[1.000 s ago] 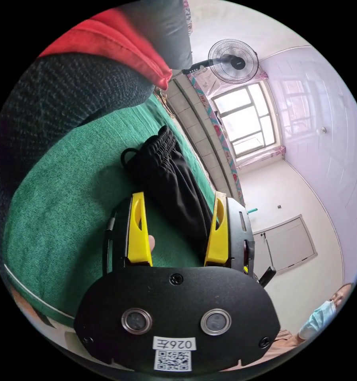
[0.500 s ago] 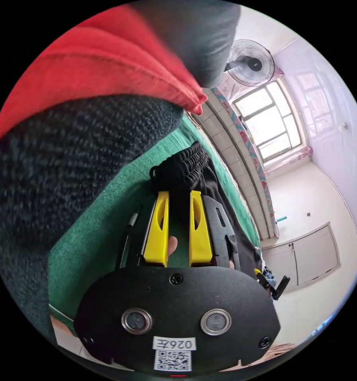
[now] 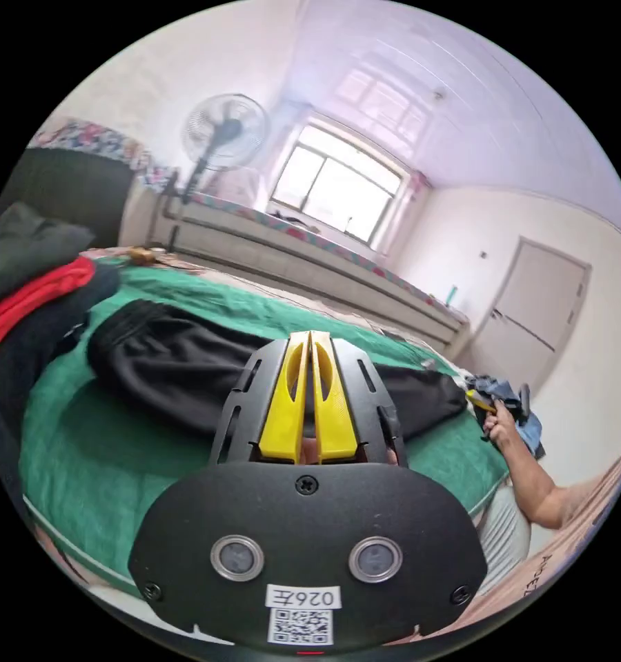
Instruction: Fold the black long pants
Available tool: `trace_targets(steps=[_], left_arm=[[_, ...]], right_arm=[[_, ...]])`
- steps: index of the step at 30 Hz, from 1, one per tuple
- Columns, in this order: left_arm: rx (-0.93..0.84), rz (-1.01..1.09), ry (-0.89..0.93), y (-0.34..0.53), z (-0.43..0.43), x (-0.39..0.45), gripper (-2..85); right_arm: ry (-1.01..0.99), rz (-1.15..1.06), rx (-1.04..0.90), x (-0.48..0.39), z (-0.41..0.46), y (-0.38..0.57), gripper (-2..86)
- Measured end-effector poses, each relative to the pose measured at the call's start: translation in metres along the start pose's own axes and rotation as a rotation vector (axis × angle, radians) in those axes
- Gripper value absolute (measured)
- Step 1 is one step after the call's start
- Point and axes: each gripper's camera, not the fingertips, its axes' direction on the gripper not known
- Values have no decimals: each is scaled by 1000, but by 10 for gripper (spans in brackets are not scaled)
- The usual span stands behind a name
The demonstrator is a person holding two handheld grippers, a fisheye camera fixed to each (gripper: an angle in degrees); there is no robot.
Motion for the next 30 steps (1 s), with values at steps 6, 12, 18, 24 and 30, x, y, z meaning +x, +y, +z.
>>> trace_targets(steps=[6,12,18,24,30], left_arm=[[-231,312,214,-58,199,158,-1],[-449,587,78,-56,381,313,66],[-505,754,-45,-57,481,394,19],[-413,531,230,-110,518,393,2],[-476,461,381,-133,595,395,110]], right_arm=[[256,-76,33,17,9,-33,28],[161,-83,4,44,28,-46,39],[231,-63,4,68,7,-41,-1],[144,8,22,84,-15,-35,63],[61,93,-52,101,-1,-29,102]])
